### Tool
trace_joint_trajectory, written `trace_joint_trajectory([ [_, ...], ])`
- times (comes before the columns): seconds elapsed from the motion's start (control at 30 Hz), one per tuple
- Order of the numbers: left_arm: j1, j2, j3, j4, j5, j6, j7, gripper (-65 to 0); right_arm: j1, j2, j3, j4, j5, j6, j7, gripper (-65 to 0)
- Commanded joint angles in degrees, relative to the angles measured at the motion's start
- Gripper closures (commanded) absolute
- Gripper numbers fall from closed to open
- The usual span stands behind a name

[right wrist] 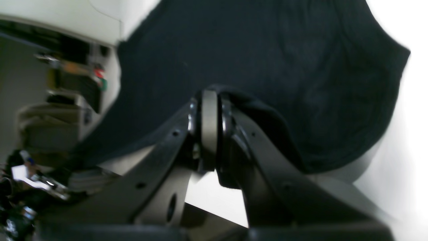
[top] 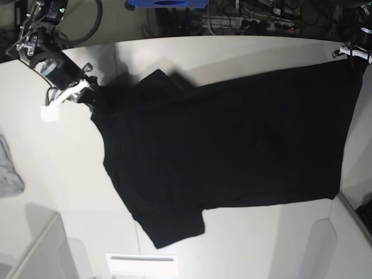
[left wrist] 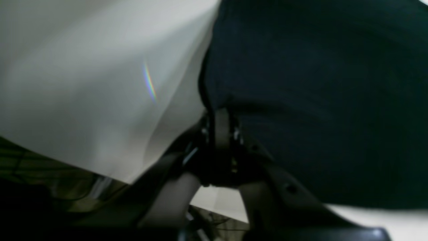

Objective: Fold the T-shirt properly
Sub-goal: 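Lift the shirt with both grippers and drag it to straighten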

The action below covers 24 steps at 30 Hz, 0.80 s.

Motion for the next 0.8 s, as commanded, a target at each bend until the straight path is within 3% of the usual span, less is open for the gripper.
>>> trace_joint_trajectory([
  [0.0,0.34,-0.71,-0.33,1.18,-1.42,-0.34,-1.3,0.0,0.25,1.09,0.52,1.17,1.93,0.21,1.02,0.0],
  [0.23,0.26,-0.36,-0.24,1.18,-1.42,-0.34,-1.21,0.0,0.43,1.27,0.25,1.08,2.28,0.13,1.02,0.0],
  [0.4,-0.36,-0.54,-0.24,1.09,-1.42,-0.25,-1.21,0.0,3.86,1.27,-3.62,0.82,2.19,-0.4,1.02,0.0],
  [0.57,-1.77,-0.63,-0.5,0.65,-1.34,-0.08,-1.21,0.0,7.11,1.27,-6.69,0.38,2.19,-5.85,1.02,0.0],
  [0.7,-2.2,-0.54,-0.15,0.74,-1.86,5.99,-1.21,0.0,8.69,1.36,-8.54,-2.34,0.52,-6.29,1.02,0.0],
  [0.77,-3.52,-0.54,-0.15,0.65,-1.69,6.6,-1.21,0.0,8.95,1.27,-10.21,-2.52,-2.2,-6.2,1.37,0.0],
])
